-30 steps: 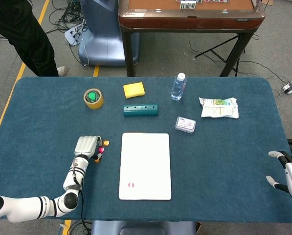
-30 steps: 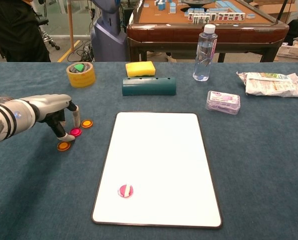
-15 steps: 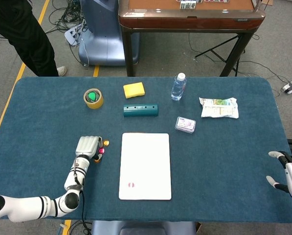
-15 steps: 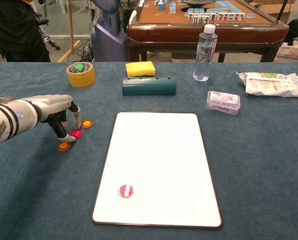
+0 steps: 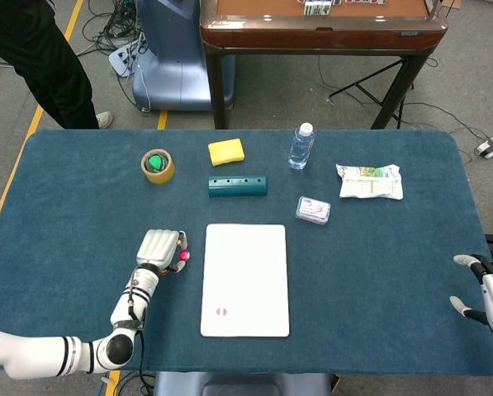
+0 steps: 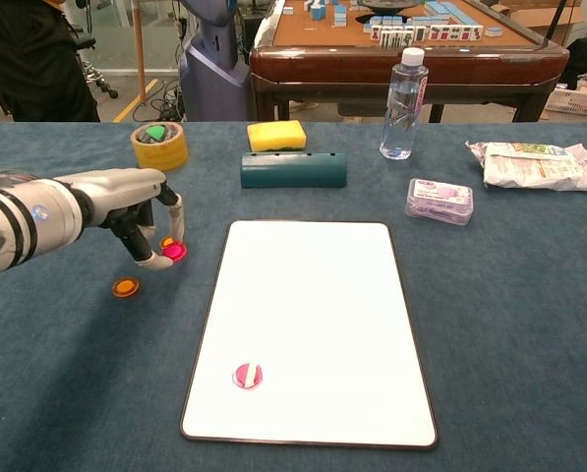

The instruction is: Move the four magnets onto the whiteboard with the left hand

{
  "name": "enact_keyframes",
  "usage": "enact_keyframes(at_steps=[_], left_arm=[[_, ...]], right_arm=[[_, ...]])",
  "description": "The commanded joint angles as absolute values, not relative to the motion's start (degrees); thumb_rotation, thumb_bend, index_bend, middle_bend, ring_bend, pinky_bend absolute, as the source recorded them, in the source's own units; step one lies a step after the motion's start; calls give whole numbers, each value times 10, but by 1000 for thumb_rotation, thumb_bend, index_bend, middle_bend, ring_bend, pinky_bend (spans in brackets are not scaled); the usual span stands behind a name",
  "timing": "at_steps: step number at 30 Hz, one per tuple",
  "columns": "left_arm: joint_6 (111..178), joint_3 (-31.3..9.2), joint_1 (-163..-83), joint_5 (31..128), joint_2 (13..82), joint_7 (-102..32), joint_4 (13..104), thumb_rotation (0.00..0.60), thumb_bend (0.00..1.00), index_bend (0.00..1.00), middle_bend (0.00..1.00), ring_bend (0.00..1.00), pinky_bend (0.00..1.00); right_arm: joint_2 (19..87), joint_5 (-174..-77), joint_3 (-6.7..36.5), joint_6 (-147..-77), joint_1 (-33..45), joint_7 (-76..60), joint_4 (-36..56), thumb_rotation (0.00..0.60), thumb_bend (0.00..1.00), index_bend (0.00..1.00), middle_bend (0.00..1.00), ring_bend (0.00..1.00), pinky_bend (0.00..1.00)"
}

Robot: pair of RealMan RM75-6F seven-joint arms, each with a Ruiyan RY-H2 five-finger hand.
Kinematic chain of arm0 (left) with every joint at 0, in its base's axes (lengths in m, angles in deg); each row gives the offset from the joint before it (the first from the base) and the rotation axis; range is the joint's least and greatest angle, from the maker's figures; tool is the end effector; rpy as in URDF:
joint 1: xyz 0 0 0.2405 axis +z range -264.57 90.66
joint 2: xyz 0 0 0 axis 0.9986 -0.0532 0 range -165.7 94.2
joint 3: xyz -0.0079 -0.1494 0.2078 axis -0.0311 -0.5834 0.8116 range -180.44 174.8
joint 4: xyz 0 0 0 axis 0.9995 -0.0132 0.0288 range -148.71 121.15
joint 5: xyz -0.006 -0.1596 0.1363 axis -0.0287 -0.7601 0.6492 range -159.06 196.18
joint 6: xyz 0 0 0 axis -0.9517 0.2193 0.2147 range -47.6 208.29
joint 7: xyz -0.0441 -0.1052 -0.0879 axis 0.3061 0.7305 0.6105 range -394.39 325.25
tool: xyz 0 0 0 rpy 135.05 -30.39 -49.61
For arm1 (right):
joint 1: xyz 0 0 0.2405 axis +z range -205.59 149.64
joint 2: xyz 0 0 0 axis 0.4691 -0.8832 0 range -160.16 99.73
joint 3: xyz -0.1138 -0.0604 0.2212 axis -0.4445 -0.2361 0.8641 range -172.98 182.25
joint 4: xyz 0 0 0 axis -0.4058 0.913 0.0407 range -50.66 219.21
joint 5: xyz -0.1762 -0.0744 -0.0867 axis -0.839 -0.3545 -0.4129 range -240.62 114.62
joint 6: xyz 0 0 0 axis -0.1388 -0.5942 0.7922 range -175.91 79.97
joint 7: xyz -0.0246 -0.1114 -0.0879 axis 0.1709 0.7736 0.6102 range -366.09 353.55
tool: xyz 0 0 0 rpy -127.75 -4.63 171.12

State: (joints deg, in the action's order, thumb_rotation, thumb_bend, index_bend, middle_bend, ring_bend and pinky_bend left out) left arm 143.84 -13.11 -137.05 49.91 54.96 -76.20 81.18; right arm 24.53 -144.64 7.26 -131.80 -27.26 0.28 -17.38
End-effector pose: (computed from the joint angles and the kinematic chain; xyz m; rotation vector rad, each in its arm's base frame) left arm -0.1279 0.3344 -0.0299 -1.7614 -1.0970 -0.6454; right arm -0.3126 -0.1556 0.1955 1.3409 -0.9100 0.7148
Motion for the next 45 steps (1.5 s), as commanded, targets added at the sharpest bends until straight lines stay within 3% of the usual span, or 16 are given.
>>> enact_keyframes(at_steps=[1,6,15,37,45], left_arm=[[1452,-135,-1372,523,536,-762,854,600,284,599,1000,1000,1000],[1459,-134,-1377,550,526,-762,922,600,284,599,1000,1000,1000],[1467,-121,-1383,571,531,-767,960,600,284,599,1000,1000,1000],[1478,-99,-1390,594,570,-773,959,600,261,505,1000,1000,1000],[1490,-92,-1377,593,555,-765,959,600,258,474,1000,1000,1000]], right_arm=[[245,-1448,73,-1320,-273,2,-174,600,131,292,311,371,603],[243,-1449,73,-1325,-276,-2,-174,600,131,292,311,371,603],[239,-1452,73,-1333,-281,-12,-174,600,131,292,311,371,603],[236,-1452,74,-1336,-283,-20,-173,600,131,292,312,370,603],[235,-1452,74,-1333,-282,-18,-171,600,132,292,312,370,603]])
